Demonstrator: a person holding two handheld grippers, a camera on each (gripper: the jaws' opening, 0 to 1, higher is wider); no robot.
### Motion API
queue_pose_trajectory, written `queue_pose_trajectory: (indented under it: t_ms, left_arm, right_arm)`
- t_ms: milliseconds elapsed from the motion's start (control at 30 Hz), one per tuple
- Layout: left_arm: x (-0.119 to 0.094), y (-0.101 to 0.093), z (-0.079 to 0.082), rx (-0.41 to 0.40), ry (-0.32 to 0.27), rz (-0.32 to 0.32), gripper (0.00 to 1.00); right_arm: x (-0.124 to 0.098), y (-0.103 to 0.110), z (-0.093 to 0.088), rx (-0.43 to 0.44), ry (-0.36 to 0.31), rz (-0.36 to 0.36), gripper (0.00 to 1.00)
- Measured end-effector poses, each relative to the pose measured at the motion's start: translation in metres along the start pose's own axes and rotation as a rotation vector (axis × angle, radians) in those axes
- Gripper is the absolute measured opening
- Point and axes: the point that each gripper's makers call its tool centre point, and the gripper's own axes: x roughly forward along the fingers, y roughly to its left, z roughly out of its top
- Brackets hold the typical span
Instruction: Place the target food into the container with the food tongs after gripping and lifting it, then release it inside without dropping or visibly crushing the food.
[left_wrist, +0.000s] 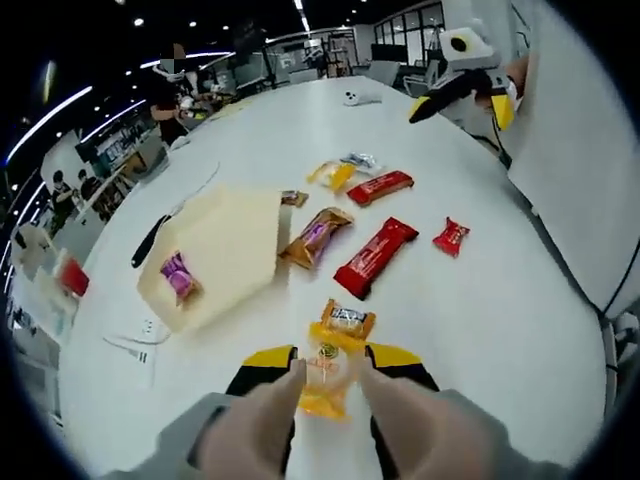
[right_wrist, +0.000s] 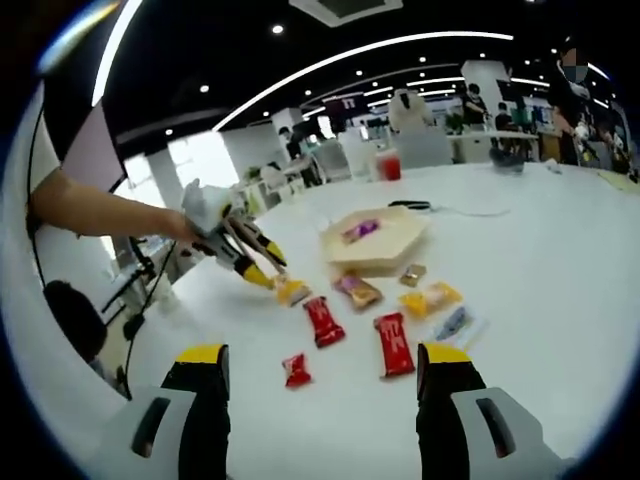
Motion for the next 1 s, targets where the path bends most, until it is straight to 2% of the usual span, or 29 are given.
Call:
queue_pose_trajectory:
  t_ms: [100, 500, 633, 800, 933, 1000]
  left_arm:
    - [0.001, -0.002, -0.008, 0.074, 0.044, -0.031, 0.26]
    - [0.009, 0.005, -0.005, 0.089, 0.031, -0.045, 0.26]
    - [0.009, 0.003, -0.005, 0.046, 0.029, -0.015, 0.26]
    - [0.007, -0.012, -0.009, 0.025, 0.05, 0.015, 0.26]
    - [0.003, -0.022, -0.01, -0.061, 0.07, 0.071, 0.26]
    - [0.003, -0.024, -0.011, -0.144, 0.049, 0.104, 0.26]
  right_arm:
    - [0.0, 0.001, -0.002, -0.004, 0.009, 0.0, 0.77]
    - [0.003, 0.0, -0.005, 0.003, 0.022, -0.011, 0.77]
    - [0.003, -0.001, -0.004, 0.008, 0.016, -0.014, 0.77]
    - [0.003, -0.001, -0.003, 0.021, 0.007, -0.012, 0.76]
    - [0.003, 0.003, -0.003, 0.02, 0.002, 0.003, 0.76]
    - [0.003, 0.006, -0.003, 0.016, -0.001, 0.012, 0.76]
